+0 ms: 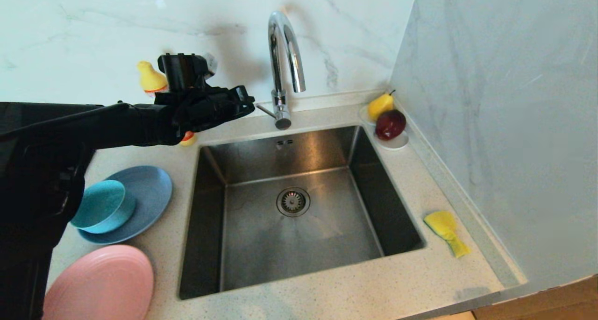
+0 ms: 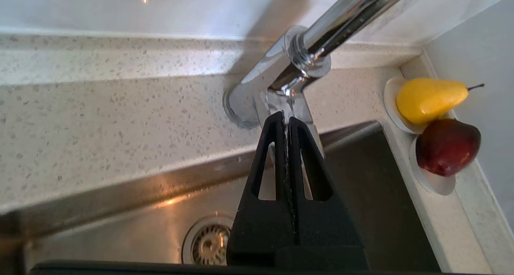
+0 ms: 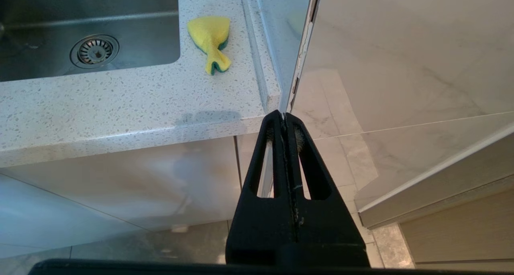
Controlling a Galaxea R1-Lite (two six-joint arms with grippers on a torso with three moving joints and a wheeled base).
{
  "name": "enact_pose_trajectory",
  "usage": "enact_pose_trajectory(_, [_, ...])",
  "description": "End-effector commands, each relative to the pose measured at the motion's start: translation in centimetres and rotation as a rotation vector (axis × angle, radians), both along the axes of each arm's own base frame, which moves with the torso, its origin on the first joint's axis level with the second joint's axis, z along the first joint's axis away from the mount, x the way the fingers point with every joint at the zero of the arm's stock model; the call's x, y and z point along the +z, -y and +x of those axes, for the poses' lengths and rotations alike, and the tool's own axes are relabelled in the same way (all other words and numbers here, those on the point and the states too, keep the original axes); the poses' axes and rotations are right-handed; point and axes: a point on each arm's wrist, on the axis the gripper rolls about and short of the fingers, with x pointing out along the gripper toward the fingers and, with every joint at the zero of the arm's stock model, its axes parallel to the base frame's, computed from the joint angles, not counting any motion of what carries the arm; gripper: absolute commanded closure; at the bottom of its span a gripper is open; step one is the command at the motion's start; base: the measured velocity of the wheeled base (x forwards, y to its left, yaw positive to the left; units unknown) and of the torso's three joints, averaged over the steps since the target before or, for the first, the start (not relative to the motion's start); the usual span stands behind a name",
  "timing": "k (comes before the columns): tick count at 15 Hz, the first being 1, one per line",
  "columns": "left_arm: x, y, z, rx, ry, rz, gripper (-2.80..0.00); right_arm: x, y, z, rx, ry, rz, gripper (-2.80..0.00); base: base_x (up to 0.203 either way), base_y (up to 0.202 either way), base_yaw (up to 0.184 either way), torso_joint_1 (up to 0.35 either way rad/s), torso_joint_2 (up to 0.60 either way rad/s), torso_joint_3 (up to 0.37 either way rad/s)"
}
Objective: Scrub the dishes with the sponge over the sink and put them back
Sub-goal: Turn on the faucet
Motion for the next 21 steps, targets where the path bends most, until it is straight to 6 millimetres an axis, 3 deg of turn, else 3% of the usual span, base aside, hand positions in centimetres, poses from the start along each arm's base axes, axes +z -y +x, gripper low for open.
enact_pose_trajectory(1, [-0.82,0.10,0.52,0.000,-0.004,-0.002,0.00,0.01,0.00,0.00,0.000,0.001,0.000,0.00,0.000,0.000,0.000,0.000,0.00,0.000])
enact_pose_trajectory(7, [-1.63,0.62,0.81,-0.011,-0.018,0.001,0.00,0.01,0.00,0.00,0.000,0.001,0.000,0.00,0.000,0.000,0.000,0.000,0.00,0.000])
enact_pose_trajectory(15, [-0.64,0.72,0.48,-0.022,0.026,-0.010,0.00,0.01,0.00,0.00,0.000,0.001,0.000,0.00,0.000,0.000,0.000,0.000,0.00,0.000])
enact_pose_trajectory(21, [-1.11,0.85,0.71,-0.027,0.022,-0.008,0.00,0.01,0.00,0.00,0.000,0.001,0.000,0.00,0.000,0.000,0.000,0.000,0.00,0.000])
